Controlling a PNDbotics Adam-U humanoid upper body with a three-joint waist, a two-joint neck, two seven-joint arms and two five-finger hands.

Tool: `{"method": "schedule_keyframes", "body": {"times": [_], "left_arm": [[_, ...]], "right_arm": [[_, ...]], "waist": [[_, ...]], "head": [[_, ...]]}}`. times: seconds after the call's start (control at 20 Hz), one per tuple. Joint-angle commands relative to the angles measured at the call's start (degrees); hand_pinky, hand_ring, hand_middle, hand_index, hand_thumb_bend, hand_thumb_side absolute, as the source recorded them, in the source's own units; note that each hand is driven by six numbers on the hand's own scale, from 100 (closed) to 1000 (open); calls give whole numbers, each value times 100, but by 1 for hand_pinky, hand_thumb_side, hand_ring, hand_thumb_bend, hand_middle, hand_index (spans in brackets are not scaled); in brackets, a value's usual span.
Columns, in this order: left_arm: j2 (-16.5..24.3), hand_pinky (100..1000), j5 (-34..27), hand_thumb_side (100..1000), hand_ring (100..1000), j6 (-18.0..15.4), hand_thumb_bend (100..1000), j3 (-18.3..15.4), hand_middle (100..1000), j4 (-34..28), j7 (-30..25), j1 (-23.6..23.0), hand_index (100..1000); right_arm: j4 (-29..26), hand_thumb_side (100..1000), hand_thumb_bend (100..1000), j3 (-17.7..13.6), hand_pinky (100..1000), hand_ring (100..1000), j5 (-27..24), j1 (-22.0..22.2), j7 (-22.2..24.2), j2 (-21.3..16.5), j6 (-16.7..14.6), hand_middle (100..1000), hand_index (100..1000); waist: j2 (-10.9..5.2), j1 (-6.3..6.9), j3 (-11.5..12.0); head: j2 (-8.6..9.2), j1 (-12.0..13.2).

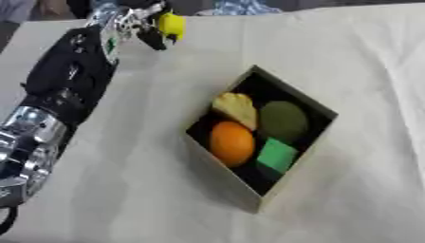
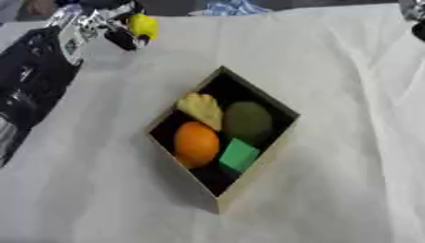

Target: Pick up objects on the table and place them in the box.

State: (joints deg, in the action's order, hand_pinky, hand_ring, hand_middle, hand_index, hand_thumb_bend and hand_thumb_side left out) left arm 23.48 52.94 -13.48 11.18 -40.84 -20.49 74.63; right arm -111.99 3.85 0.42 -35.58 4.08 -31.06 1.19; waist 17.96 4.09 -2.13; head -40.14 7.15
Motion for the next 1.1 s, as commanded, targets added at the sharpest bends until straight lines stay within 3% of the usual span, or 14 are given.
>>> {"method": "schedule_keyframes", "body": {"times": [0.05,0.25,0.45,0.75,1.1], "left_arm": [[327,710,-588,100,622,-301,176,620,550,-1205,-288,3,664],[507,712,-1295,100,626,-315,223,1520,558,-2708,-659,-219,675],[593,713,-1896,100,625,-28,220,1978,559,-3541,-999,-444,675],[469,709,-1981,136,624,137,225,2216,560,-3452,-1261,-694,675],[155,719,-1745,191,644,-92,297,2375,579,-3129,-1335,-820,694]], "right_arm": [[-112,409,100,-51,918,909,34,-54,-18,-66,11,667,746],[-120,405,100,-35,918,909,49,-58,0,-24,10,668,746],[-132,401,100,-30,918,908,60,-60,1,20,10,668,746],[-154,398,100,-27,917,907,61,-75,-4,82,11,668,746],[-171,398,100,-13,917,907,44,-106,-1,135,10,669,746]], "waist": [[-180,-33,12],[-233,-44,21],[-275,-65,30],[-298,-119,33],[-303,-166,28]], "head": [[1,-59],[-4,-103],[-15,-145],[-34,-159],[-72,-152]]}}
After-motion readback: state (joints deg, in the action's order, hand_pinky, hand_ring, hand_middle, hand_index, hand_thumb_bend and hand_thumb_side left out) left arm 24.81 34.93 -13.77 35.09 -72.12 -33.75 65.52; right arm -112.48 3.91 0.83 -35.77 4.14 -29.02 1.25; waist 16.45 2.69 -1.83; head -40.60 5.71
